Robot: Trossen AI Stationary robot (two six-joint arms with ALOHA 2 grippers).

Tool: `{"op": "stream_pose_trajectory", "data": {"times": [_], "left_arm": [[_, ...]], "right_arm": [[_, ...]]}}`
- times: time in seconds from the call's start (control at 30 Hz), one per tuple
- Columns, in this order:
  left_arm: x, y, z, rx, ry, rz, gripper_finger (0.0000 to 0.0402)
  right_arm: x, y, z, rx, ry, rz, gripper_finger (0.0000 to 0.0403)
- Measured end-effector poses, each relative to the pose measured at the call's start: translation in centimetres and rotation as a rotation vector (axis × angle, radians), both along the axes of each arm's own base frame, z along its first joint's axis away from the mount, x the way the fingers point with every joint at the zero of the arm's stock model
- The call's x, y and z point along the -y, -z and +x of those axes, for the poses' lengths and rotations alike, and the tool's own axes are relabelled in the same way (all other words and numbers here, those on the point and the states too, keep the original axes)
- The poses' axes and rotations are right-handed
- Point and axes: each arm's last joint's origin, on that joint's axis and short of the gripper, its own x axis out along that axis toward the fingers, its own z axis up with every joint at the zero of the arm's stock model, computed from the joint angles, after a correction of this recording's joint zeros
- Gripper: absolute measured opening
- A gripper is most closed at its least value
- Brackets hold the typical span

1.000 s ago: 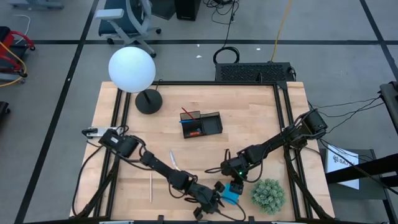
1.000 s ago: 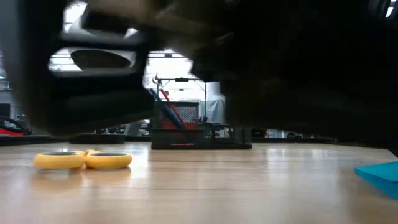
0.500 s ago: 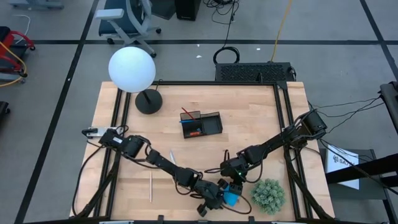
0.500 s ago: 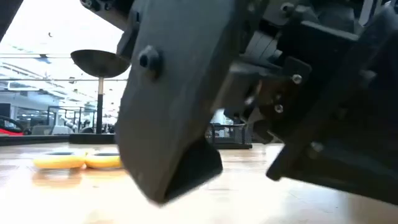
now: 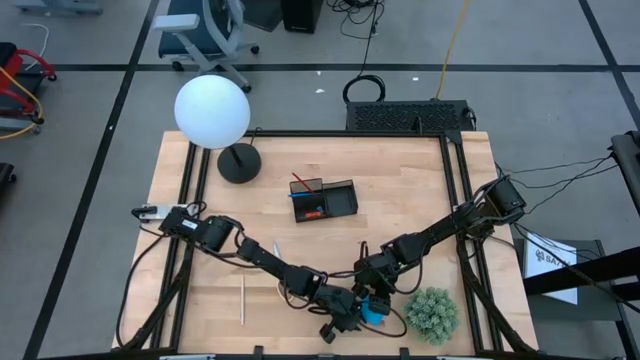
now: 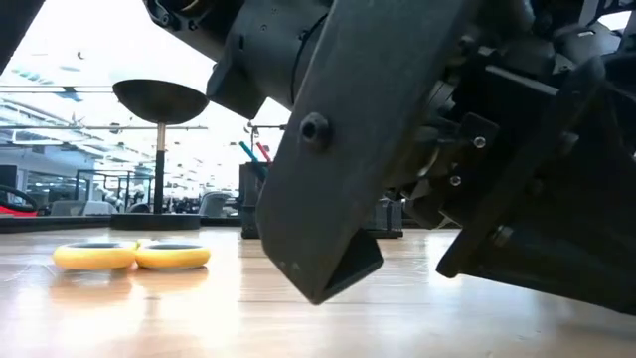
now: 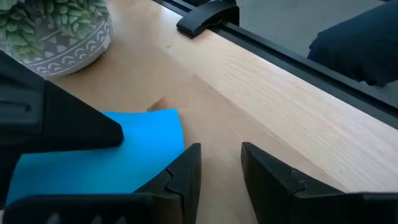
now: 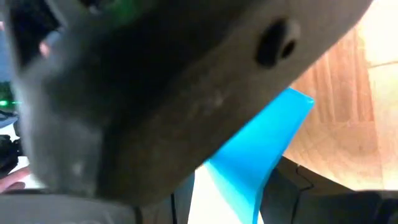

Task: Pick and place office supplies into organizer
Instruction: Put the blue notepad into the desk organizer

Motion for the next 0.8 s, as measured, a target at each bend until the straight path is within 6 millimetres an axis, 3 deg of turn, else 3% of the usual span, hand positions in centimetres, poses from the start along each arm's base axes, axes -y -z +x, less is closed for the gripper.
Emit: {"op": "stream_pose_trajectory", "data": {"times": [0.23,0.53,0.8], "left_arm": [[0.03,0.0,-0.02,0.004,0.005,0.005,0.0124],[0.6,0.01,-0.28,0.017,0.013,0.026,0.0124],[0.67,-0.68,-0.69,-0.02,0.01,0.045,0.0124]], "right_arm": [[0.04,0.02,-0.04,0.004,-0.011,-0.003,0.0116],[0.1,-0.01,-0.13,0.013,-0.038,-0.012,0.001],[0.31,-0.09,0.1,0.021,-0.032,0.007,0.0006]]}}
